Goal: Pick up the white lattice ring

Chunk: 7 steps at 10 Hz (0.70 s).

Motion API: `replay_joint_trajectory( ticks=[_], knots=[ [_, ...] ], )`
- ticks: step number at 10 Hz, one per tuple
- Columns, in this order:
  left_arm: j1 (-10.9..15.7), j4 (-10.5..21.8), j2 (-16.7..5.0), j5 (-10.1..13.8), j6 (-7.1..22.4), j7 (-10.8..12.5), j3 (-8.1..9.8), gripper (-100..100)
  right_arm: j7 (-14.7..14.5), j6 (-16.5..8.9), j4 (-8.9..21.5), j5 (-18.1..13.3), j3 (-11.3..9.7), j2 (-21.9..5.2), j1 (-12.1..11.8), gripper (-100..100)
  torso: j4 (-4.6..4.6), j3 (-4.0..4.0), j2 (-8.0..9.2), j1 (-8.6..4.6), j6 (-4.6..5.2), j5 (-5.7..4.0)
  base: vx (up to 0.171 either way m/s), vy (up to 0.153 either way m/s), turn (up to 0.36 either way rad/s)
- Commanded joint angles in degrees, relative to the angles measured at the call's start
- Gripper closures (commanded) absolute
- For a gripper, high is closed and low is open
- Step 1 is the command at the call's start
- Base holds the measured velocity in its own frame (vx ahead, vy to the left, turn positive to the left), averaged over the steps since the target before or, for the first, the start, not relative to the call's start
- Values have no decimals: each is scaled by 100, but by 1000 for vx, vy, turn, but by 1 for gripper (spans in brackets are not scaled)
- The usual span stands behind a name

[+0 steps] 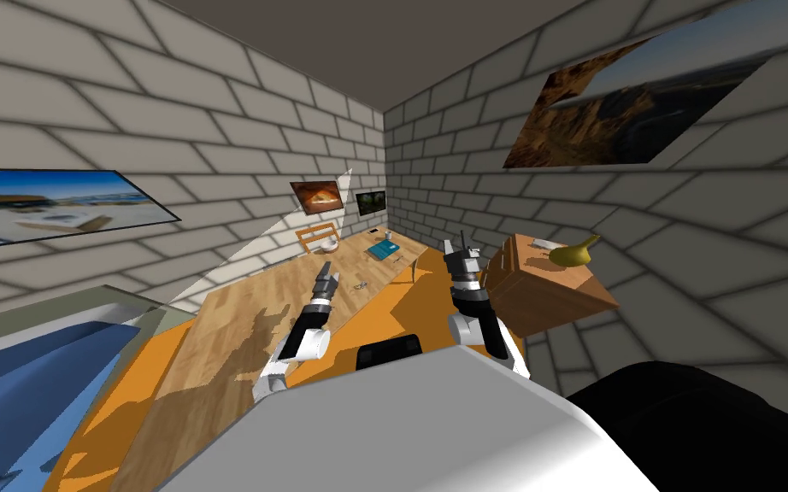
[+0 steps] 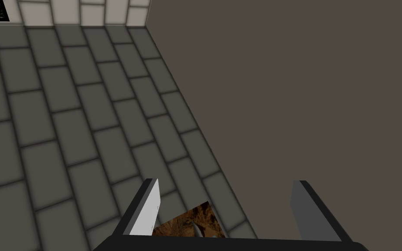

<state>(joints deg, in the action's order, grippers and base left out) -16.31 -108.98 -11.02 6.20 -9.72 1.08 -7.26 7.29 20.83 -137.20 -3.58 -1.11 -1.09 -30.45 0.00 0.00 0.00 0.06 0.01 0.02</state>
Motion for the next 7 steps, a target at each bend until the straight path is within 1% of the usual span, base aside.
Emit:
replay_joint_trajectory(
  ticks=[1,3,4,5,6,7],
  knots=[
    [114,132,-130,115,243,61,5,-100,0,0,0,0,0,0,0,0,0,0,0,0,0,0,-4,11,-32],
    [446,521,-337,380,589,119,-112,-100,0,0,0,0,0,0,0,0,0,-1,-2,-2,-1,-1,-3,7,-117],
    [446,587,-337,380,648,119,-112,-100,0,0,0,0,0,0,0,0,-1,-2,-3,-1,-1,0,-2,10,-65],
    [617,823,-435,515,858,149,-171,-100,0,0,0,0,0,0,-1,0,-1,-1,-2,-1,-4,0,-1,8,-104],
    [785,954,-529,653,1011,179,-232,-100,0,0,0,0,0,0,0,0,0,-1,-2,-2,-2,-1,-2,10,-158],
    [788,1065,-529,653,1070,179,-232,-100,0,0,0,0,0,0,0,0,0,-1,-2,-2,-1,-1,-1,11,-62]
  ],
)
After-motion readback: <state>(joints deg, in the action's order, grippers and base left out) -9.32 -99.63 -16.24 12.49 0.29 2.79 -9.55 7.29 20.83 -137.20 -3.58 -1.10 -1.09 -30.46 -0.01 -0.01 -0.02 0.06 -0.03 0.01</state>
